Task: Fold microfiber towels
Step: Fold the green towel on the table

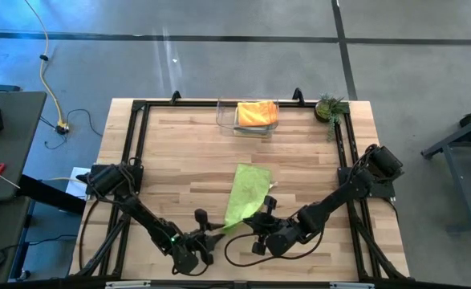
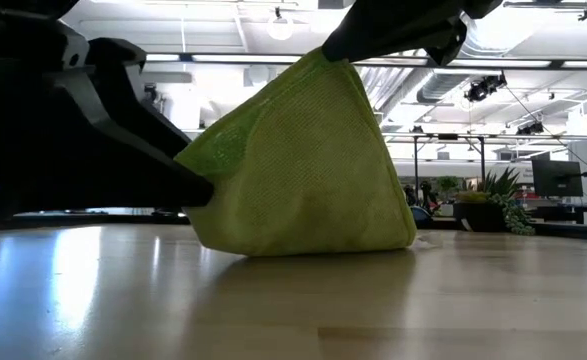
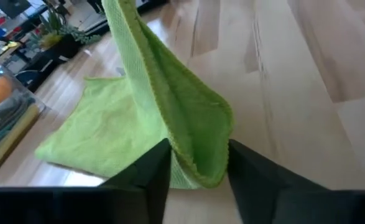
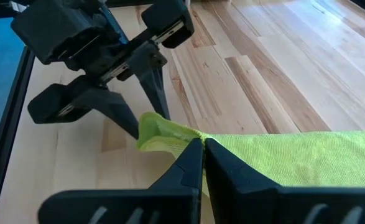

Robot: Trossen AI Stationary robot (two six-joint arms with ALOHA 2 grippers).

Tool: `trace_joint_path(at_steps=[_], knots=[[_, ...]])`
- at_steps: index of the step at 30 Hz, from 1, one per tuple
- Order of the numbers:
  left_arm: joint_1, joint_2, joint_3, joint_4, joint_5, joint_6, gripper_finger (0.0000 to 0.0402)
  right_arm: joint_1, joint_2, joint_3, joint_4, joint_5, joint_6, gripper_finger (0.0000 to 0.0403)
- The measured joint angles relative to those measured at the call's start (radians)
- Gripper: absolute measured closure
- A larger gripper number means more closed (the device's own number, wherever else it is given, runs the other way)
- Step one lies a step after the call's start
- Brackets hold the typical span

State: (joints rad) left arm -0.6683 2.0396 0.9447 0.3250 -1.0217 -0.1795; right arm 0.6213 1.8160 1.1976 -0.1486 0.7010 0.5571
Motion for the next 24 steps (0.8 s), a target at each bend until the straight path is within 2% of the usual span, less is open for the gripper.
trace_joint_path(at_steps=[8, 17, 24], knots=[[-0.019, -0.003, 0.000, -0.044, 0.013, 0.040, 0.0390, 0.012, 0.000, 0.000, -0.001, -0.006, 0.004, 0.0403], [-0.032, -0.117, 0.000, -0.227, 0.029, -0.017, 0.0398, 0.078, 0.000, 0.000, -0.050, -0.077, 0.047, 0.0403], [-0.015, -0.216, 0.002, -0.243, 0.278, -0.109, 0.0400, 0.130, 0.000, 0.000, -0.061, -0.108, 0.098, 0.0403]])
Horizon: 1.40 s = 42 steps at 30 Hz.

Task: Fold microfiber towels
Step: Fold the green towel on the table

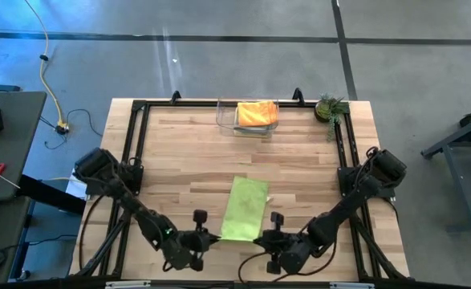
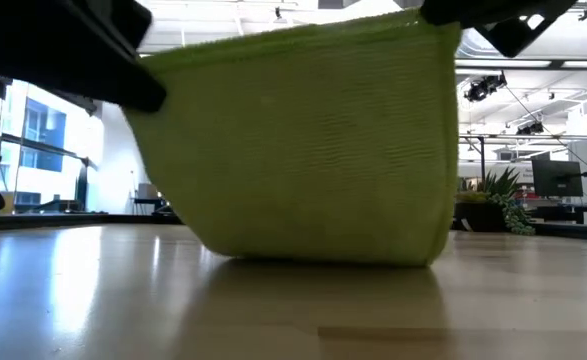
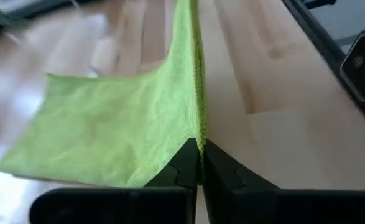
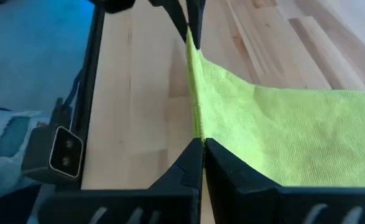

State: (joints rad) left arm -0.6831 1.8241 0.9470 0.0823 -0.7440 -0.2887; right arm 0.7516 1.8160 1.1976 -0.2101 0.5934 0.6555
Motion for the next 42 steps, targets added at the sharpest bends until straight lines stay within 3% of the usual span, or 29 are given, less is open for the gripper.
trace_joint_path(at_steps=[5, 8, 18, 25, 34, 42], knots=[[0.090, -0.018, -0.002, -0.015, 0.133, -0.057, 0.0400, -0.014, 0.000, 0.000, -0.061, 0.009, 0.070, 0.0403], [0.160, -0.025, -0.003, -0.016, 0.162, -0.076, 0.0400, -0.047, 0.000, 0.000, -0.147, 0.022, 0.141, 0.0403], [0.371, -0.079, -0.003, -0.018, 0.161, -0.028, 0.0401, -0.174, -0.011, 0.000, -0.374, 0.052, 0.195, 0.0403], [0.487, -0.073, -0.003, -0.052, 0.216, -0.012, 0.0401, -0.258, -0.029, 0.000, -0.506, 0.058, 0.174, 0.0403], [0.593, -0.070, -0.003, -0.062, 0.252, 0.038, 0.0401, -0.340, -0.029, -0.002, -0.555, 0.062, 0.150, 0.0403], [0.658, -0.070, -0.003, -0.032, 0.325, 0.075, 0.0401, -0.370, -0.029, -0.002, -0.631, 0.062, 0.236, 0.0403]])
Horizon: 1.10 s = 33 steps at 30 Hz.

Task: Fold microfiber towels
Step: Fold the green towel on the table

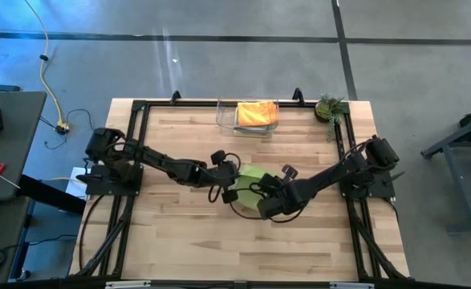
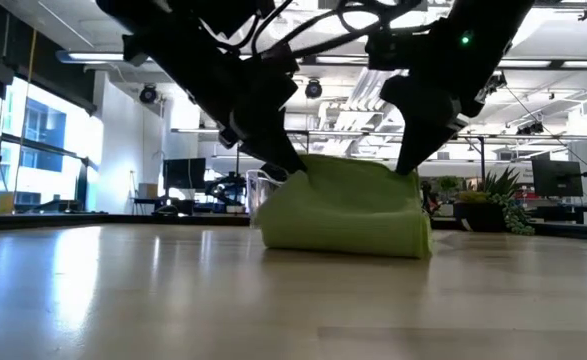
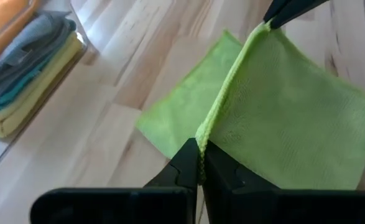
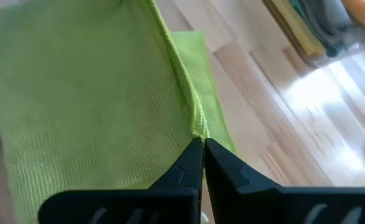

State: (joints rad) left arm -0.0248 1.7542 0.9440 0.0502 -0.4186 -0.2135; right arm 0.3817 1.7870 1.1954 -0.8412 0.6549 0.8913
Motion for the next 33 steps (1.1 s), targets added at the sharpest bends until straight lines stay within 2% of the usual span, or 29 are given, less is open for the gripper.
trace_joint_path(at_steps=[4, 9, 15, 19, 23, 27, 30, 33], knots=[[0.020, 0.000, 0.000, 0.023, 0.016, 0.003, 0.0392, -0.007, 0.000, 0.000, -0.032, 0.005, 0.028, 0.0403], [0.026, 0.000, 0.000, 0.017, 0.036, 0.008, 0.0356, -0.020, 0.000, 0.000, -0.052, 0.007, 0.043, 0.0403], [0.021, -0.005, 0.000, -0.105, 0.043, -0.009, 0.0297, -0.038, 0.000, 0.000, -0.062, 0.001, 0.024, 0.0403], [0.006, -0.008, 0.000, -0.198, 0.025, -0.027, 0.0272, -0.052, 0.000, 0.000, -0.073, -0.001, 0.020, 0.0403], [-0.020, -0.010, -0.017, -0.205, 0.033, -0.038, 0.0273, -0.068, 0.000, 0.000, -0.075, -0.001, 0.007, 0.0403], [-0.034, -0.010, -0.070, -0.127, 0.130, -0.046, 0.0291, -0.088, 0.000, 0.000, -0.075, -0.005, -0.009, 0.0396], [-0.043, -0.010, -0.114, -0.034, 0.194, -0.048, 0.0307, -0.102, 0.000, 0.000, -0.075, -0.008, -0.038, 0.0367], [-0.046, -0.010, -0.129, 0.027, 0.241, -0.047, 0.0322, -0.116, -0.002, 0.000, -0.087, -0.003, -0.038, 0.0321]])
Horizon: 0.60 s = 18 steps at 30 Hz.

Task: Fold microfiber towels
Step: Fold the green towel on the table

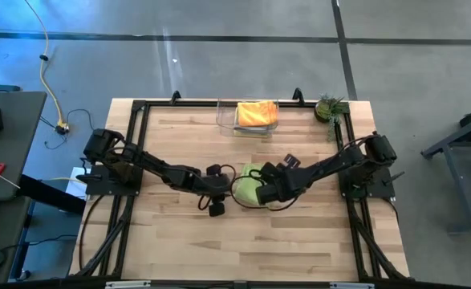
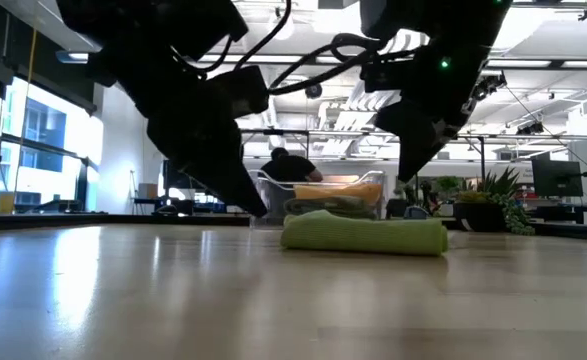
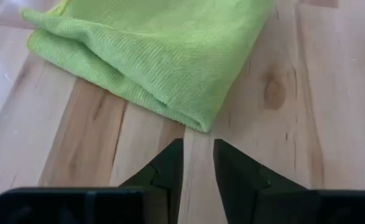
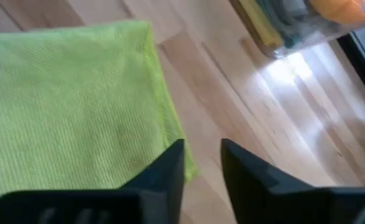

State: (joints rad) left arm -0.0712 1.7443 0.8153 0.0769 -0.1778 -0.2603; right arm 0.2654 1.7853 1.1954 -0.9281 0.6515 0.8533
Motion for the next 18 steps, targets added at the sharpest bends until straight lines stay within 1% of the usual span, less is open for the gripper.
trace_joint_path(at_steps=[3, 5, 7, 9, 10, 12, 13, 14, 16, 18], knots=[[-0.008, 0.000, -0.001, 0.029, 0.002, 0.033, 0.0335, -0.011, -0.016, 0.017, -0.060, -0.004, 0.006, 0.0276], [-0.014, 0.000, -0.001, 0.075, 0.003, 0.060, 0.0343, -0.011, -0.047, 0.028, -0.095, 0.003, -0.022, 0.0261], [-0.016, 0.000, -0.001, 0.131, 0.019, 0.080, 0.0350, -0.001, -0.093, 0.021, -0.082, 0.011, -0.082, 0.0263], [-0.016, 0.000, -0.001, 0.198, 0.045, 0.084, 0.0357, 0.006, -0.152, -0.030, 0.005, 0.009, -0.154, 0.0287], [-0.016, 0.003, -0.001, 0.226, 0.055, 0.089, 0.0361, 0.006, -0.183, -0.075, 0.081, -0.015, -0.192, 0.0307], [-0.016, 0.015, -0.001, 0.263, 0.062, 0.089, 0.0369, -0.006, -0.251, -0.204, 0.314, -0.109, -0.267, 0.0360], [-0.014, 0.020, -0.001, 0.272, 0.063, 0.089, 0.0372, -0.016, -0.283, -0.281, 0.440, -0.152, -0.296, 0.0380], [-0.013, 0.024, -0.001, 0.281, 0.062, 0.089, 0.0376, -0.029, -0.311, -0.358, 0.570, -0.195, -0.318, 0.0391], [-0.008, 0.034, -0.001, 0.289, 0.063, 0.089, 0.0383, -0.066, -0.348, -0.495, 0.790, -0.279, -0.330, 0.0384], [-0.007, 0.042, -0.001, 0.271, 0.063, 0.097, 0.0389, -0.119, -0.353, -0.591, 0.975, -0.345, -0.349, 0.0381]])
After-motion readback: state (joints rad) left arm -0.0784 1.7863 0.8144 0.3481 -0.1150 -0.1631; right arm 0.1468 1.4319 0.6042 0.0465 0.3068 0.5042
